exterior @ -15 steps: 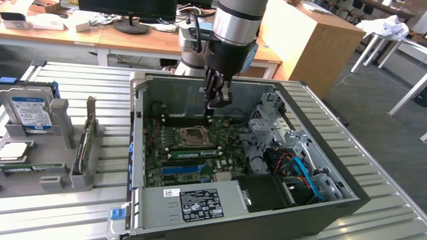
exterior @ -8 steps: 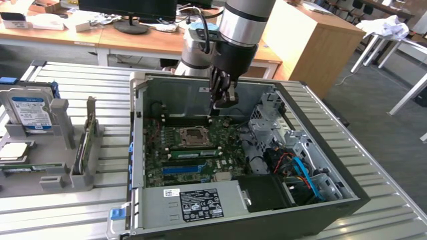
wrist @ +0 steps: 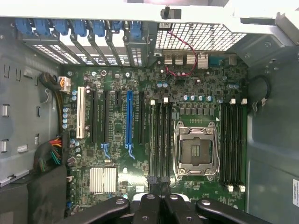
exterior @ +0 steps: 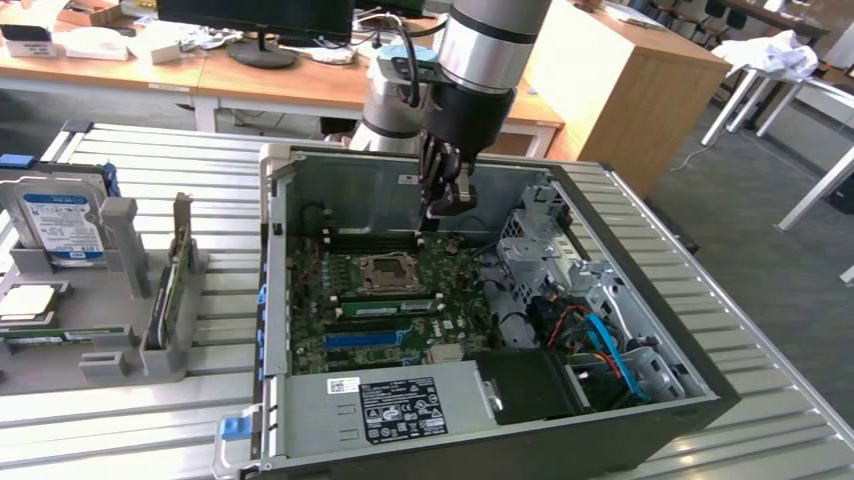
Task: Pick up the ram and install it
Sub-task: 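Press down the ram until it locks into place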
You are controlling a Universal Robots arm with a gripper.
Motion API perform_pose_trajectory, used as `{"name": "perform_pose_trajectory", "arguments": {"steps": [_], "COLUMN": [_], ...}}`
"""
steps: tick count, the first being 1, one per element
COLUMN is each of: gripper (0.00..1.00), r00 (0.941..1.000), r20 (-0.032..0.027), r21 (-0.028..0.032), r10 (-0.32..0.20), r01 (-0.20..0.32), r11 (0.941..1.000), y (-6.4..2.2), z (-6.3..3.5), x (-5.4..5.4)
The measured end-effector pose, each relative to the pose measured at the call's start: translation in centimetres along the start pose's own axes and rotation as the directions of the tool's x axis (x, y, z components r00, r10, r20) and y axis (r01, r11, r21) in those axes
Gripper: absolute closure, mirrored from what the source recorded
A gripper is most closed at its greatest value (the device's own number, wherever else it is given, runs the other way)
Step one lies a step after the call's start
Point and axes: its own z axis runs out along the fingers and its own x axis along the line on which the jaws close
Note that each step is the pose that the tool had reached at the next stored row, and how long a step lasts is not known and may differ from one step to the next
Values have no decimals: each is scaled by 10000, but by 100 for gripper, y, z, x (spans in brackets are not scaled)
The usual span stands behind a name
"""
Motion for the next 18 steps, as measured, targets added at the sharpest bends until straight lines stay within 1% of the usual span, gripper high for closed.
{"name": "perform_pose_trajectory", "arguments": {"steps": [4,5,8,10,14,16,18], "gripper": [89,89,89,89,89,89,89], "r00": [10000,10000,9982,9954,9857,9790,9708], "r20": [0,3,17,27,47,57,68], "r21": [0,2,11,17,27,32,36], "r10": [8,81,595,954,1683,2036,2397], "r01": [-8,-81,-595,-954,-1683,-2036,-2397], "r11": [10000,10000,9982,9954,9857,9790,9708], "y": [0,0,-1,0,0,0,0], "z": [0,1,2,3,5,6,8], "x": [0,-1,-2,-1,-1,-1,-1]}}
